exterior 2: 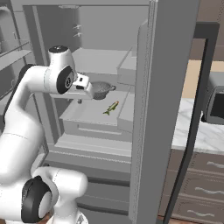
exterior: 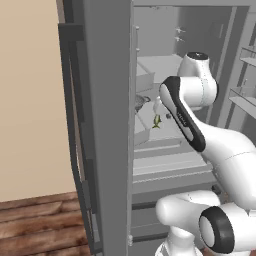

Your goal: Take the fish from the fridge and place it on the digital scale on the counter by the fridge. Wait a few seconds for a reading, then move it to the plate on the dining counter.

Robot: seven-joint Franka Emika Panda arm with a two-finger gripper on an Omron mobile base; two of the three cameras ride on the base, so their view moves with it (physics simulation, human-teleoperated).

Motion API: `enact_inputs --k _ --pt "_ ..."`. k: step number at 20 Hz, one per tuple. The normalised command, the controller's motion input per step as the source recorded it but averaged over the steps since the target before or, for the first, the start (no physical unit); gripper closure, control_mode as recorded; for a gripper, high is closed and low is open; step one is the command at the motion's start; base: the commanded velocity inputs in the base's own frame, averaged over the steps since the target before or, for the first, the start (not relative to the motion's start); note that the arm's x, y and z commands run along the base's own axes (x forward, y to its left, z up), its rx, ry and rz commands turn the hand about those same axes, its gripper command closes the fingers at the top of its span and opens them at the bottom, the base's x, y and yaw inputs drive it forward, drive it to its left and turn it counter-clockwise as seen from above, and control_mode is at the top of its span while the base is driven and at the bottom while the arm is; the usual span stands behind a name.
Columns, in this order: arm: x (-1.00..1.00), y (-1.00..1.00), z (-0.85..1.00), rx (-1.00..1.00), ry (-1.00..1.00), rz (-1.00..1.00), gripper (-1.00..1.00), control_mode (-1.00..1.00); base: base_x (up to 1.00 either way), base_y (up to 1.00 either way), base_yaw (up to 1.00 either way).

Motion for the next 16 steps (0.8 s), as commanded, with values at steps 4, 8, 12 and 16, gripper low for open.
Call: enact_inputs --k 4,8,12,16 --pt "0.13 0.01 -0.23 0.00 -0.01 -0.05 -1.00 -1.00 0.00 0.00 0.00" --pt "0.03 0.00 -0.74 -0.01 0.00 -0.13 -1.00 -1.00 0.00 0.00 0.00" --pt "0.18 0.00 -1.00 0.00 -0.16 -0.15 -1.00 -1.00 0.00 0.00 0.00" --pt "0.11 0.00 -0.68 0.00 -0.31 -0.16 -1.00 -1.00 0.00 0.00 0.00"
